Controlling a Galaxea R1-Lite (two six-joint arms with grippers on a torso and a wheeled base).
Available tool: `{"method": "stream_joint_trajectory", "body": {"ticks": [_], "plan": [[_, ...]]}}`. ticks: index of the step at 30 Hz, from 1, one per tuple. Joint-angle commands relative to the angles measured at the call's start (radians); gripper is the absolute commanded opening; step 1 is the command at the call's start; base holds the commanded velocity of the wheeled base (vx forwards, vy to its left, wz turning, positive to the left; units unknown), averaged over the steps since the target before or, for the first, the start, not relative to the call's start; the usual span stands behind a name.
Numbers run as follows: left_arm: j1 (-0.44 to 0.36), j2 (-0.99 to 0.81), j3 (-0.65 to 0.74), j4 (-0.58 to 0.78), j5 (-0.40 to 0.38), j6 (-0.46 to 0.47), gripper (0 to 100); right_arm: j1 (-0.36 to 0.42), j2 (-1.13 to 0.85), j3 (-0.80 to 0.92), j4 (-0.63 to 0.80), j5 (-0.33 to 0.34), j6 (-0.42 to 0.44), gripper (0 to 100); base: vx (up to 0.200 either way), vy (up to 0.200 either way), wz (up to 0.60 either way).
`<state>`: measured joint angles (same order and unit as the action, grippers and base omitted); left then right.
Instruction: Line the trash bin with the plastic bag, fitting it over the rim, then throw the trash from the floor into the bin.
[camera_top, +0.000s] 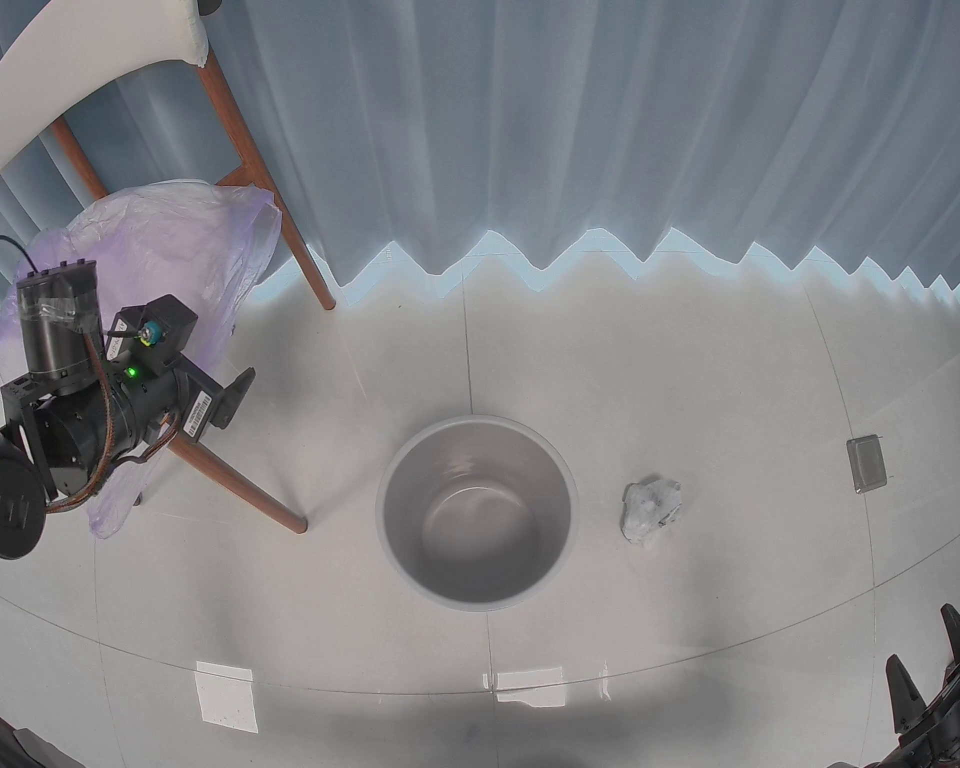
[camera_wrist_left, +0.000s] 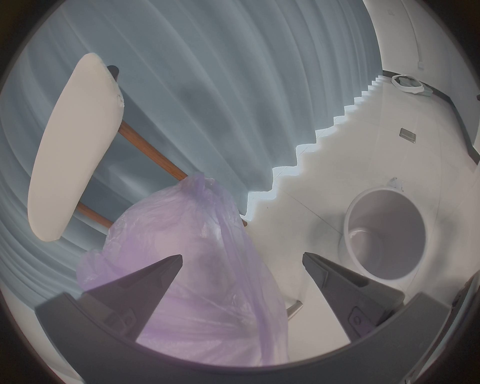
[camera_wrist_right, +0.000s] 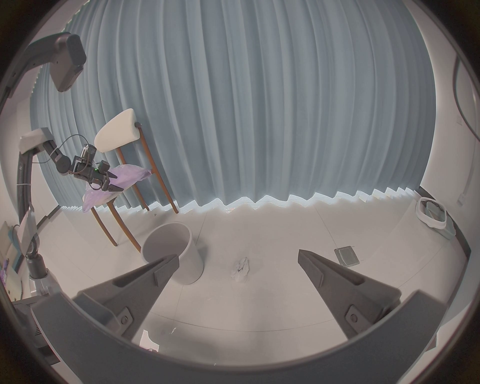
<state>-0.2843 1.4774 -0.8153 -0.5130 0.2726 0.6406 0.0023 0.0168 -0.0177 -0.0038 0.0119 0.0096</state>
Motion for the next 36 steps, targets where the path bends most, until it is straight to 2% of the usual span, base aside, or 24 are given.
{"method": "stream_joint_trajectory", "body": {"ticks": [1,11,16,22,23,36], "plan": [[0.002,0.076,-0.028,-0.002,0.007,0.028,100,0.001,-0.017,0.018,-0.001,0.0,0.0,100,0.0,0.0,0.0],[0.013,0.11,-0.042,-0.004,0.036,0.057,100,0.001,-0.017,0.018,-0.001,0.0,0.001,100,0.0,0.0,0.0],[0.053,0.132,-0.071,-0.048,0.028,0.132,100,0.001,-0.017,0.018,-0.001,0.002,0.0,100,0.0,0.0,0.0],[0.066,0.142,-0.071,-0.062,0.027,0.137,100,0.001,-0.017,0.018,-0.001,0.0,0.0,100,0.0,0.0,0.0],[0.069,0.141,-0.068,-0.061,0.027,0.137,0,0.001,-0.017,0.018,-0.001,0.0,0.0,100,0.0,0.0,0.0],[0.08,0.103,-0.061,-0.058,0.002,0.116,0,0.001,-0.017,0.018,-0.001,0.0,0.0,100,0.0,0.0,0.0]]}}
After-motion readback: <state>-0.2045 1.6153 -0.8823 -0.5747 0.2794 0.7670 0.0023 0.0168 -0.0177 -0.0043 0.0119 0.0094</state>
